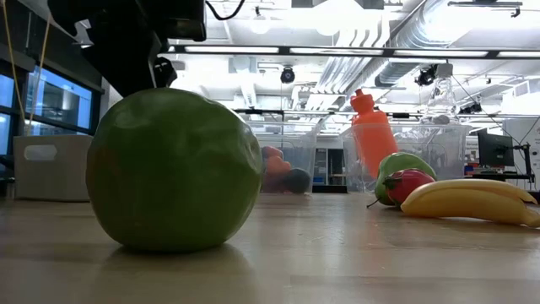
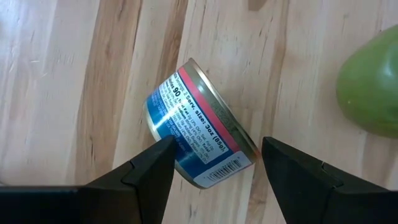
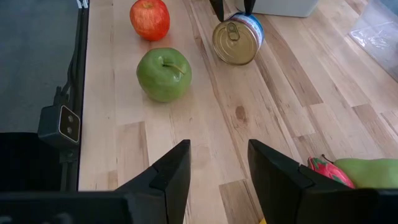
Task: Pick & Place Food Item
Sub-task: Put the blue pink tuna can into the grey bin
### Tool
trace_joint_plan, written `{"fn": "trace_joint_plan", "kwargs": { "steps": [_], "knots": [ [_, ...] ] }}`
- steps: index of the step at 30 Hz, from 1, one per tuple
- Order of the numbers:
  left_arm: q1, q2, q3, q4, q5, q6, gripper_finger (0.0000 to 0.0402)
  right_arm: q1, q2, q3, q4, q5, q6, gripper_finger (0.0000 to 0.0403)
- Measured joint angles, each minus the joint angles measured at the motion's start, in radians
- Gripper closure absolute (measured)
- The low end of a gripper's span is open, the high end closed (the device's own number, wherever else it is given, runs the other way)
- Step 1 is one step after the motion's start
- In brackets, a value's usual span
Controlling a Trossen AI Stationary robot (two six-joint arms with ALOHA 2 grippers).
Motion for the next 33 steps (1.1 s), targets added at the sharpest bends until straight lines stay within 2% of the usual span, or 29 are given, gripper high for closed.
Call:
{"fn": "trace_joint_plan", "kwargs": {
  "steps": [18, 23, 33],
  "knots": [
    [0.002, 0.000, 0.000, 0.018, 0.003, -0.059, 0.0172, 0.000, 0.000, 0.000, 0.000, 0.000, 0.000, 0.0254],
    [0.001, -0.002, 0.002, 0.018, 0.008, -0.209, 0.0172, 0.000, 0.000, 0.000, 0.000, 0.000, -0.001, 0.0254],
    [0.010, -0.002, 0.002, 0.019, 0.010, -0.203, 0.0172, 0.000, 0.000, 0.000, 0.000, 0.000, -0.019, 0.0254]
  ]
}}
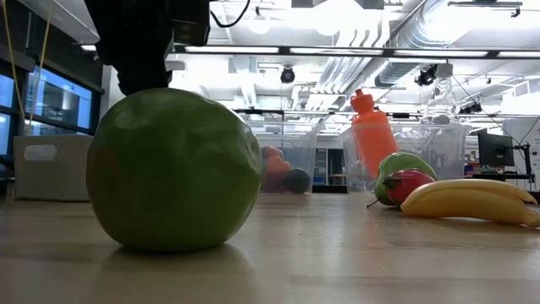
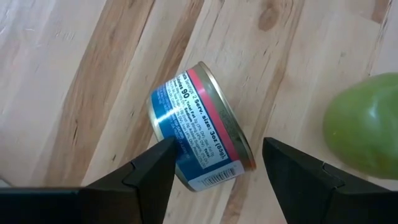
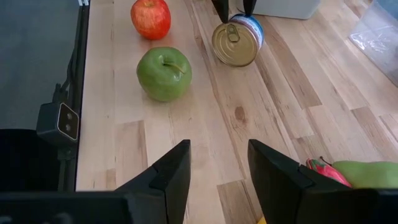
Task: Pick & Place Food Item
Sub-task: Put the blue pink tuna can into the grey bin
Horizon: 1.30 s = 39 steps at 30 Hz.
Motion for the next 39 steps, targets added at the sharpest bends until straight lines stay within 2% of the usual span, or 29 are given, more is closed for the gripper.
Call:
{"fn": "trace_joint_plan", "kwargs": {
  "steps": [9, 15, 19, 24, 39],
  "knots": [
    [0.000, -0.001, 0.000, -0.002, 0.015, 0.048, 0.0171, 0.000, 0.000, 0.000, 0.000, 0.000, -0.007, 0.0254],
    [0.006, -0.001, 0.000, -0.005, 0.012, -0.010, 0.0155, 0.000, 0.000, 0.000, 0.000, 0.000, -0.007, 0.0254],
    [0.018, -0.001, 0.000, 0.001, 0.024, 0.008, 0.0151, 0.000, 0.000, 0.000, 0.000, 0.000, -0.007, 0.0254],
    [0.020, 0.000, 0.000, -0.005, -0.024, 0.015, 0.0151, 0.000, 0.000, 0.000, 0.000, 0.000, -0.007, 0.0254],
    [-0.020, -0.034, 0.006, -0.018, -0.022, 0.080, 0.0151, 0.000, 0.000, 0.000, 0.000, 0.000, -0.007, 0.0254]
  ]
}}
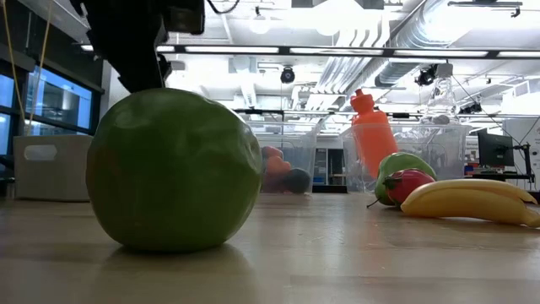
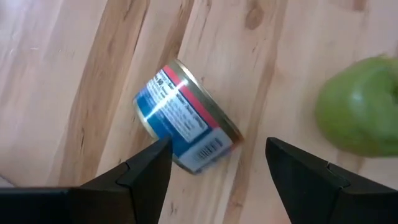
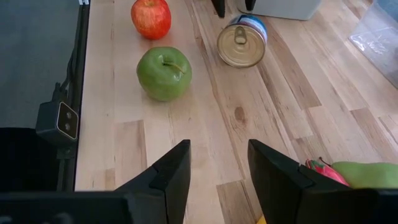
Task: Pick & Place Food Item
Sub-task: Put the blue pink tuna can into the grey bin
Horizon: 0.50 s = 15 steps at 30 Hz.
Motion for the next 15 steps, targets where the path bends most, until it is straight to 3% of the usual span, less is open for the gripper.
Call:
{"fn": "trace_joint_plan", "kwargs": {
  "steps": [6, 15],
  "knots": [
    [-0.001, -0.081, 0.004, -0.002, -0.007, -0.016, 0.0151, 0.000, 0.000, 0.000, 0.000, 0.000, 0.000, 0.0254],
    [0.014, -0.068, 0.003, -0.029, -0.041, -0.317, 0.0151, 0.000, 0.000, 0.000, 0.000, -0.003, 0.001, 0.0254]
  ]
}}
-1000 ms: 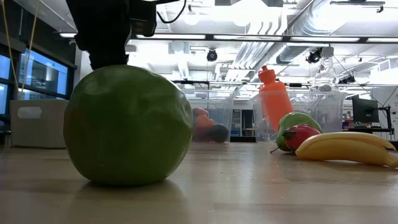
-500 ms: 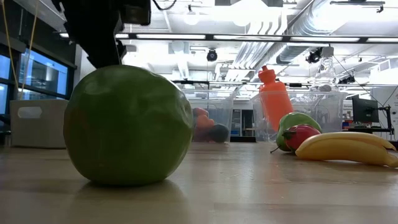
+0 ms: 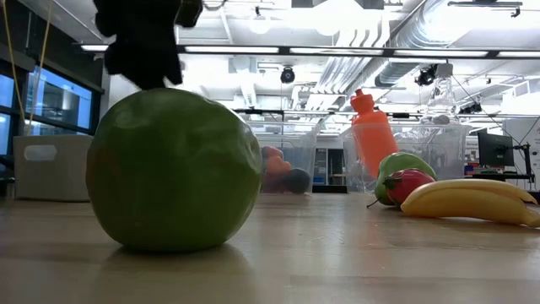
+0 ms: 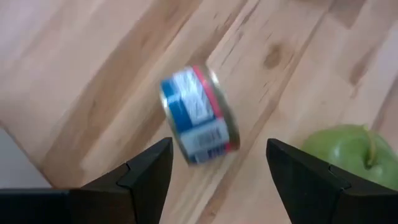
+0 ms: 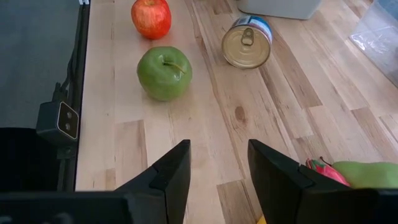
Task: Pick & Place Food Item
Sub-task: Put the blue pink tuna can into the grey bin
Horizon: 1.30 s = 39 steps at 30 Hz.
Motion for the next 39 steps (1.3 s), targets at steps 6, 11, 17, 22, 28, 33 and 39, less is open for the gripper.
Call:
{"fn": "trace_joint_plan", "kwargs": {
  "steps": [6, 11, 17, 22, 28, 33, 39],
  "knots": [
    [0.003, 0.014, 0.000, -0.003, -0.051, -0.103, 0.0151, 0.000, 0.000, 0.000, 0.000, 0.000, 0.000, 0.0254],
    [0.018, 0.032, 0.000, 0.007, -0.072, -0.081, 0.0151, 0.000, 0.000, 0.000, 0.000, 0.000, 0.000, 0.0254],
    [0.011, 0.091, 0.000, 0.015, -0.074, -0.081, 0.0151, 0.000, 0.000, 0.000, 0.000, 0.000, 0.000, 0.0254],
    [0.017, 0.110, -0.001, 0.030, -0.076, -0.072, 0.0151, 0.000, 0.000, 0.000, 0.000, 0.000, 0.000, 0.0254],
    [0.019, 0.110, -0.001, 0.032, -0.076, -0.069, 0.0151, 0.000, 0.000, 0.000, -0.001, 0.000, 0.000, 0.0254],
    [0.019, 0.130, -0.001, 0.048, -0.080, -0.025, 0.0151, 0.000, 0.000, 0.000, 0.000, 0.000, 0.000, 0.0254],
    [0.026, 0.180, -0.001, 0.069, -0.080, -0.029, 0.0151, 0.000, 0.000, 0.000, 0.000, 0.000, 0.001, 0.0254]
  ]
}}
